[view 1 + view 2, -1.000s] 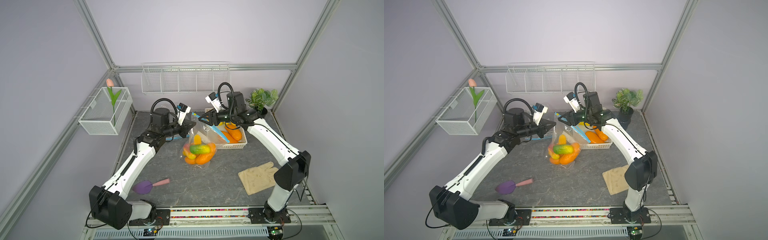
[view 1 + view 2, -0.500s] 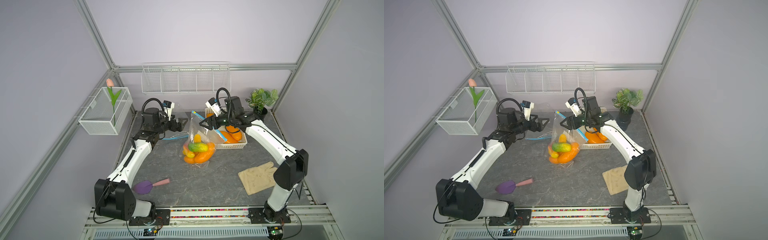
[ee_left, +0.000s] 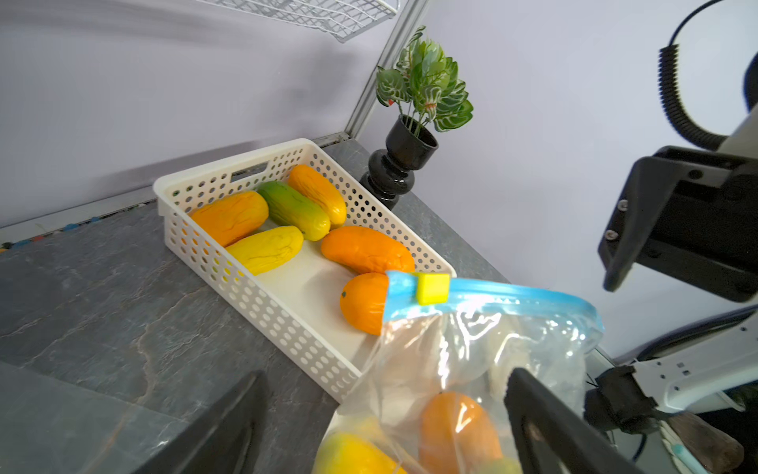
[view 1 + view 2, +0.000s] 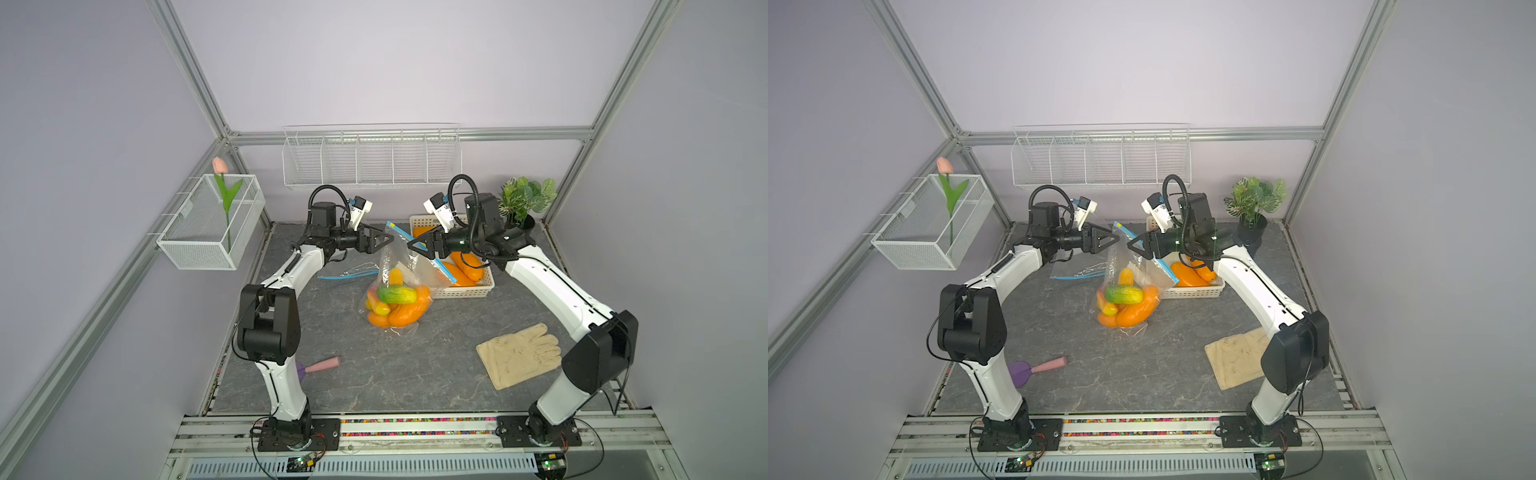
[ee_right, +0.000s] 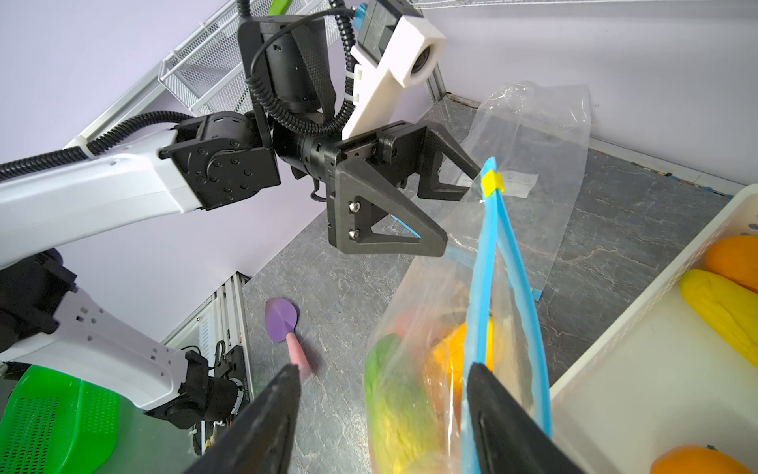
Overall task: Place the mango in a zip-top bag and seal the zipper
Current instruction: Pick up the zipper food storage bag at the center of the board.
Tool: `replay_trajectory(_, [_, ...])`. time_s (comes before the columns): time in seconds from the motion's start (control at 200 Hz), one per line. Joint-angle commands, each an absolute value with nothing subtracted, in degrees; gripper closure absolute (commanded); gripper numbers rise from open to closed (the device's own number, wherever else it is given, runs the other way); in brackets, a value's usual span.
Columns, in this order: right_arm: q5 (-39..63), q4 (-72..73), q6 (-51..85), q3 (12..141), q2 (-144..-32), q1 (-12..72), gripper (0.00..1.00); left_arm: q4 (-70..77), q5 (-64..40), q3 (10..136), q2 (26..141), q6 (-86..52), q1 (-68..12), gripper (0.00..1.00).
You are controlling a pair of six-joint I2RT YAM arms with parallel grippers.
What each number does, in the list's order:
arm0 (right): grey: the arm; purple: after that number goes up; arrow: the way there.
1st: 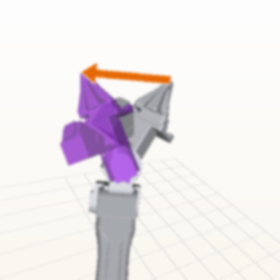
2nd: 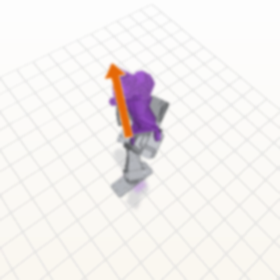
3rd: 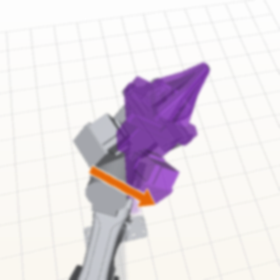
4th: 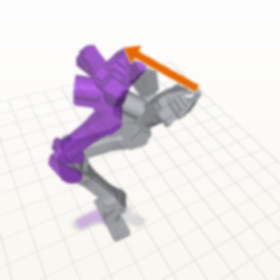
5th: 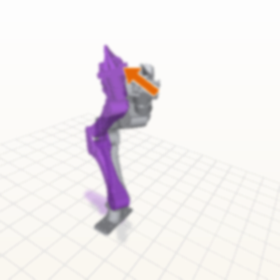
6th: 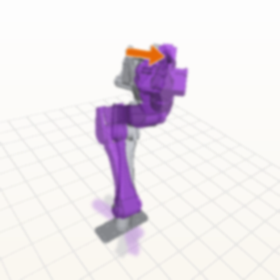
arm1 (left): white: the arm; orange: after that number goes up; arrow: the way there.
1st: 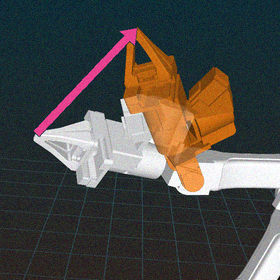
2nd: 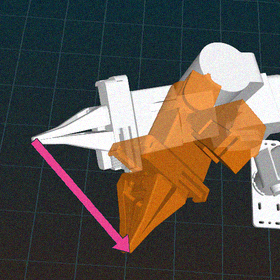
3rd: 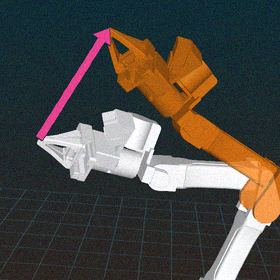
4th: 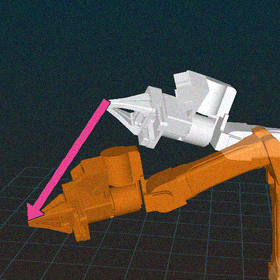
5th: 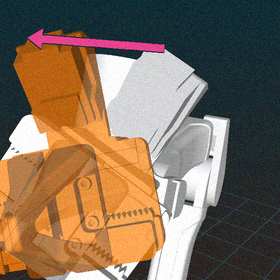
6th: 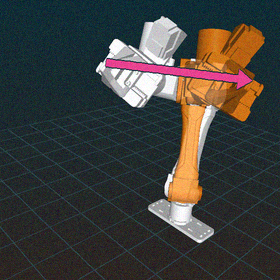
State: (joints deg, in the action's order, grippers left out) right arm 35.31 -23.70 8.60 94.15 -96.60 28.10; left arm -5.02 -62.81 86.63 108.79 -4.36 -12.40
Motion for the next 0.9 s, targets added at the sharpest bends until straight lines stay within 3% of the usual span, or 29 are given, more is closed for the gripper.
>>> replay_trajectory(0.0, [36.5, -22.1, 9.3, 92.8, -95.4, 27.4, 0.33, -4.6, -68.6, 88.9, 110.0, -3.2, -12.9, 0.29])
replay_trajectory(0.31, [36.0, -21.7, 11.6, 94.9, -97.0, 26.2, 0.34, -11.6, -70.1, 90.6, 109.8, 2.2, -13.9, 0.74])
replay_trajectory(0.35, [35.3, -22.8, 11.3, 95.9, -97.6, 26.2, 0.33, -11.7, -70.0, 90.6, 109.4, 2.0, -13.8, 0.85])
replay_trajectory(0.38, [34.8, -23.7, 11.0, 96.9, -98.2, 26.2, 0.33, -11.7, -69.4, 90.5, 109.0, 1.9, -13.8, 1.00])
replay_trajectory(0.58, [32.6, -31.1, 6.9, 105.4, -103.4, 27.5, 0.21, -11.7, -66.9, 88.4, 103.9, 1.1, -13.8, 1.00])
replay_trajectory(0.82, [37.8, -38.2, 3.2, 118.3, -111.7, 29.8, 0.21, -10.9, -64.1, 82.3, 93.8, 2.6, -14.3, 1.00])
replay_trajectory(0.9, [41.2, -39.0, 2.5, 120.6, -113.2, 30.5, 0.28, -12.7, -63.4, 82.0, 92.2, 4.0, -14.5, 1.00])
